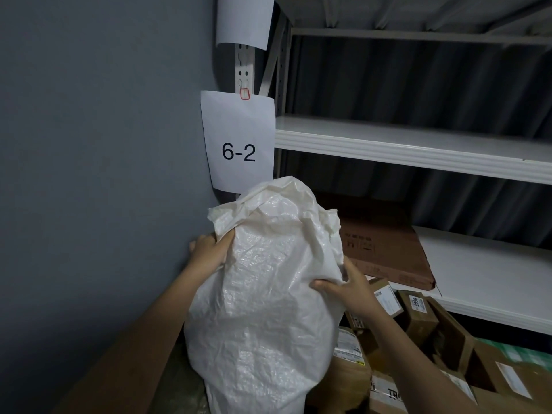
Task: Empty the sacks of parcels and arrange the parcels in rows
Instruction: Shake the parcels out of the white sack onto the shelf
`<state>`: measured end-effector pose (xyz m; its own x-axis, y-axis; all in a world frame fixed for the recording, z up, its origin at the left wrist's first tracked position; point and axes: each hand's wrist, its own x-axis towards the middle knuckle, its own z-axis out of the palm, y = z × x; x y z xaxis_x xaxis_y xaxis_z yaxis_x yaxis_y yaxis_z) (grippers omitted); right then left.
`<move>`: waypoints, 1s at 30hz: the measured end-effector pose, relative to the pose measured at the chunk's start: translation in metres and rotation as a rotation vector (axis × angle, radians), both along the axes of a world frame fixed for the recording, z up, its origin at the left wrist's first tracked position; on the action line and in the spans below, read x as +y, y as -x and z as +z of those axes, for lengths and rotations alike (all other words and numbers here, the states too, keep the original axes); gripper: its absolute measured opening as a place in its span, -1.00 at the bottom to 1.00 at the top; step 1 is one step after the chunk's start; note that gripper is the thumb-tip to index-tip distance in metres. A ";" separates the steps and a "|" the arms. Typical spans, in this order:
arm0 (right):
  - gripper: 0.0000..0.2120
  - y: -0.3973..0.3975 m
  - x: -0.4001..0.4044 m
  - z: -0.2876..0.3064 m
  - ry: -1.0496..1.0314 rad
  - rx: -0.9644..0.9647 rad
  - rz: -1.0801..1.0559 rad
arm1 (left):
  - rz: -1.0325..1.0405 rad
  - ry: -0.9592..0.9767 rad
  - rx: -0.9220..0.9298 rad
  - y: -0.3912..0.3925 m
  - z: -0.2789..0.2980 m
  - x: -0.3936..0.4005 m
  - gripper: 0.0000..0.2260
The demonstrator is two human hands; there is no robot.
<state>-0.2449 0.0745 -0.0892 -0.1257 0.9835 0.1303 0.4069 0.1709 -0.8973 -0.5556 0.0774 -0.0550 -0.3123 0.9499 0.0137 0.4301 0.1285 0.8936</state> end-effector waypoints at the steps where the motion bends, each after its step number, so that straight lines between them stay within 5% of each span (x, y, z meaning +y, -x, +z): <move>1: -0.36 -0.001 -0.002 0.000 -0.005 0.030 0.008 | -0.008 0.014 0.024 0.007 -0.010 0.005 -0.31; 3: -0.44 -0.001 -0.006 -0.002 -0.010 0.075 0.009 | -0.043 0.048 -0.005 0.011 -0.018 0.004 -0.31; 7: -0.91 0.007 -0.006 -0.003 -0.083 0.082 -0.010 | -0.205 0.055 -0.161 -0.003 -0.014 -0.018 -0.73; 14: -0.54 0.023 -0.001 0.003 -0.007 0.200 -0.200 | -0.251 0.058 0.010 0.000 -0.030 -0.021 0.08; 21: -0.55 0.043 0.005 0.011 0.088 0.341 -0.345 | -0.198 0.014 0.094 0.012 -0.049 -0.017 0.32; 24: -0.60 0.047 0.008 0.013 0.142 0.384 -0.381 | -0.212 -0.037 0.095 0.006 -0.045 -0.019 0.24; 30: -0.69 0.055 0.012 0.019 0.193 0.461 -0.409 | -0.103 -0.129 0.110 0.003 -0.048 -0.007 -0.24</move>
<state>-0.3003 0.0868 -0.0697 0.2904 0.9514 -0.1029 -0.0295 -0.0985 -0.9947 -0.5587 0.0707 -0.1027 -0.2038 0.9648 0.1663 0.5314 -0.0337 0.8464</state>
